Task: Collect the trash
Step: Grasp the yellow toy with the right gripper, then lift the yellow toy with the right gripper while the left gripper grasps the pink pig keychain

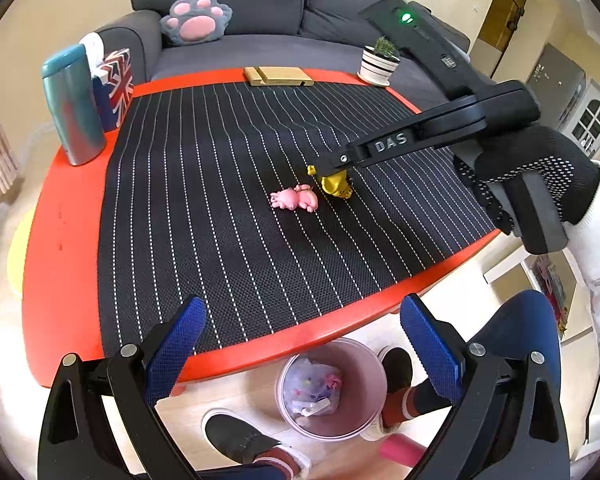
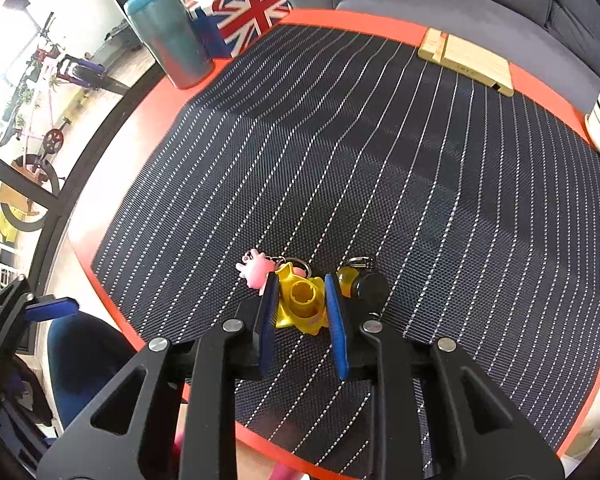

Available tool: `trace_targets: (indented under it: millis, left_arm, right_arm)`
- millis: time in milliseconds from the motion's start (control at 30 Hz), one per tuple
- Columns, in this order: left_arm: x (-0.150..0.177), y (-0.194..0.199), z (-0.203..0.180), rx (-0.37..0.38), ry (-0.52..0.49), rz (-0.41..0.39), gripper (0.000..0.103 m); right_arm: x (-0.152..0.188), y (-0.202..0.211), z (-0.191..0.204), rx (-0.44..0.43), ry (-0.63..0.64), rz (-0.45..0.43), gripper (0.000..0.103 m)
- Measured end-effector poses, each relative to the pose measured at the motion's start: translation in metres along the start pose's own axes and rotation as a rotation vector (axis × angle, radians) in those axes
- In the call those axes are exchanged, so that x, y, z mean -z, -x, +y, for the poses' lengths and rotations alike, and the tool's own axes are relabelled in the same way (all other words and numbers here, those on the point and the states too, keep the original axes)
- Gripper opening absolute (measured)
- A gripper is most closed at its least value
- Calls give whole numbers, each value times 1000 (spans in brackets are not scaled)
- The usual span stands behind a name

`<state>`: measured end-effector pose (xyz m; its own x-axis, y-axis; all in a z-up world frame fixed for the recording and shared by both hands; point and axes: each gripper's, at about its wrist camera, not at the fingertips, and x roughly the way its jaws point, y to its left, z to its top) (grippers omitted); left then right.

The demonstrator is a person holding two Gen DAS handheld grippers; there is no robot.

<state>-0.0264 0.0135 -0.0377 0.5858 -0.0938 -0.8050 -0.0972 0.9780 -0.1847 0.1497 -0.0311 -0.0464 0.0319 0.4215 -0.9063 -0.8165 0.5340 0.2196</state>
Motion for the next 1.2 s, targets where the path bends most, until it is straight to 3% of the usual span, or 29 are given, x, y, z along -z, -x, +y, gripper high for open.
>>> trace_targets:
  millis: [600, 1067, 1200]
  left_arm:
    - [-53, -42, -4, -65, -64, 40, 94]
    - [-84, -109, -3, -131, -4, 175, 93]
    - [-82, -121, -2, -157, 3, 197, 74]
  right_arm:
    - [11, 39, -22, 4, -16, -57, 23]
    - [25, 52, -54, 15, -58, -71, 23]
    - [28, 53, -59, 14, -64, -71, 23]
